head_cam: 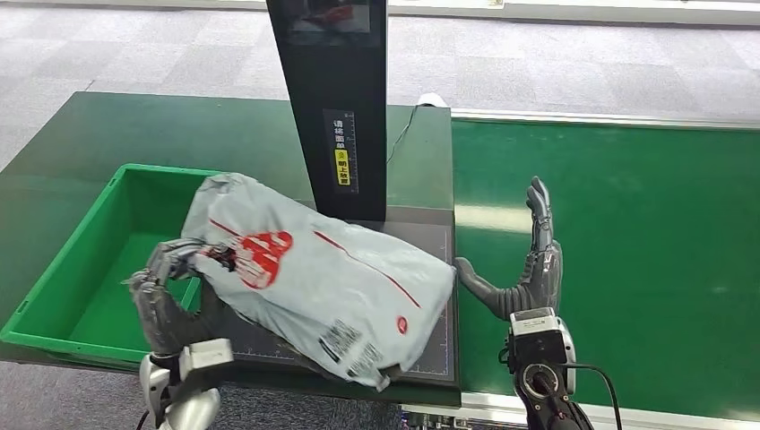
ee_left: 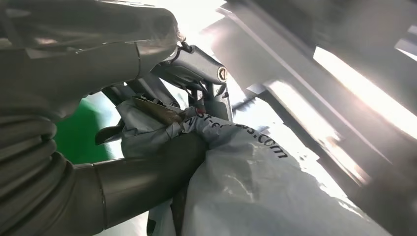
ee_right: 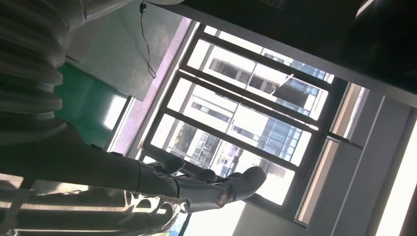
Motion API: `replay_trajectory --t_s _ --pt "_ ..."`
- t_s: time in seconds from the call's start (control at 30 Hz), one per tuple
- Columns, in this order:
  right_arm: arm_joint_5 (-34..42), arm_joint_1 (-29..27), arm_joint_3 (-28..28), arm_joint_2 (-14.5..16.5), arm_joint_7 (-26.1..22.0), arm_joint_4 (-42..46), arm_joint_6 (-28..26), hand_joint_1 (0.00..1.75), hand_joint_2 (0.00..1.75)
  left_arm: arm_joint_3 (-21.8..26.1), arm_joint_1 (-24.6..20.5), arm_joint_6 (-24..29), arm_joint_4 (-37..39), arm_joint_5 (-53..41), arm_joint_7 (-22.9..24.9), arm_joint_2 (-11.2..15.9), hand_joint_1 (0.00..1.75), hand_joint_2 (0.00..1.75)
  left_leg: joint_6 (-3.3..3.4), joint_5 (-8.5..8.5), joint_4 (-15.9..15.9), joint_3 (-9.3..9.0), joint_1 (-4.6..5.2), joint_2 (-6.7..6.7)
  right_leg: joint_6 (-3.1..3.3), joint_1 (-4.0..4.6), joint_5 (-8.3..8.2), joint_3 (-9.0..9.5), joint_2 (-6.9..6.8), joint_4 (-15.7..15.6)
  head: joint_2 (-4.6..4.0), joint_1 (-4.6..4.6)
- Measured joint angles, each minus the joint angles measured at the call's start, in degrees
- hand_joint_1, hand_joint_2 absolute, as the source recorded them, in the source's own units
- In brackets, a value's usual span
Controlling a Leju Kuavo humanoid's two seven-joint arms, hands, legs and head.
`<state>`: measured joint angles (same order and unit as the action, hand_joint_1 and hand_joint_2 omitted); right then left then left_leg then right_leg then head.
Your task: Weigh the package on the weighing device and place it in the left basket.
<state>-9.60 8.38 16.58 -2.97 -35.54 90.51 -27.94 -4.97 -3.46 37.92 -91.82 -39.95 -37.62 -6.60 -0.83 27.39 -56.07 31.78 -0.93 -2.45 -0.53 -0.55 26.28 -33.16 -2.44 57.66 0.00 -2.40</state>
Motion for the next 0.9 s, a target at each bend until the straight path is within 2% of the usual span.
replay_trajectory --t_s 0.13,0.27,0.4,0.63,0.77,0.83,0.87,0.9 --pt "-0.4 -1.07 -0.04 -0.44 -0.1 0.87 -0.32 0.0 1.75 9.37 -2.09 -0.02 3.7 4.8 3.1 0.78 1.75 1.75 -0.03 -0.05 0.0 -0.04 -0.04 0.01 0.01 0.04 0.0 0.01 0.0 0.01 0.0 -0.01" --pt "-0.93 -1.93 -0.04 -0.51 -0.1 1.39 -0.34 0.0 1.75 13.9 -2.95 -0.02 7.19 2.83 4.94 0.87 1.75 1.75 -0.04 -0.05 0.0 -0.01 -0.02 -0.01 0.01 0.02 0.0 0.01 0.01 0.02 0.0 0.01" --pt "-1.1 -2.13 -0.04 -0.53 -0.1 1.44 -0.47 0.0 1.75 15.97 -3.65 -0.02 9.98 0.72 7.41 0.9 1.75 1.75 -0.02 -0.03 -0.01 0.01 0.03 0.02 0.0 -0.02 0.01 0.01 -0.01 0.01 0.0 0.01" --pt "-1.12 -2.54 -0.03 -0.99 -0.01 1.45 -1.03 0.0 1.75 16.41 -6.02 -0.39 17.52 -5.65 21.52 3.16 1.75 1.75 -0.02 -0.03 0.01 -0.1 0.03 0.09 0.01 -0.03 0.02 0.13 -0.11 0.01 0.0 0.01" --pt "-1.56 -2.53 0.01 -1.05 0.59 1.44 -0.72 0.0 1.75 15.91 -8.7 -2.22 22.02 -7.96 26.5 4.63 1.71 1.75 0.05 0.26 0.19 -0.53 0.06 0.42 0.02 -0.15 0.21 0.7 -0.51 0.0 0.0 0.01" --pt "-1.91 -2.38 0.03 -1.04 0.89 1.44 -0.45 0.0 1.75 15.85 -10.1 -4.18 24.56 -8.24 27.74 5.21 1.51 1.75 0.03 1.04 0.24 -0.77 0.1 0.52 0.05 -0.25 0.33 1.04 -0.68 -0.03 0.0 0.02" --pt "-2.05 -2.27 0.04 -1.04 1.05 1.44 -0.29 0.0 1.75 15.85 -10.68 -5.23 25.68 -8.34 28.16 5.49 1.24 1.75 -0.01 1.64 0.25 -0.87 0.15 0.5 0.09 -0.35 0.38 1.21 -0.72 -0.04 0.0 0.02" --pt "-2.15 -2.16 0.05 -1.03 1.19 1.44 -0.15 0.0 1.75 15.85 -11.12 -6.06 26.59 -8.48 28.51 5.77 0.88 1.75 -0.02 2.32 0.25 -1.0 0.23 0.44 0.15 -0.46 0.41 1.37 -0.73 -0.06 0.0 0.0"
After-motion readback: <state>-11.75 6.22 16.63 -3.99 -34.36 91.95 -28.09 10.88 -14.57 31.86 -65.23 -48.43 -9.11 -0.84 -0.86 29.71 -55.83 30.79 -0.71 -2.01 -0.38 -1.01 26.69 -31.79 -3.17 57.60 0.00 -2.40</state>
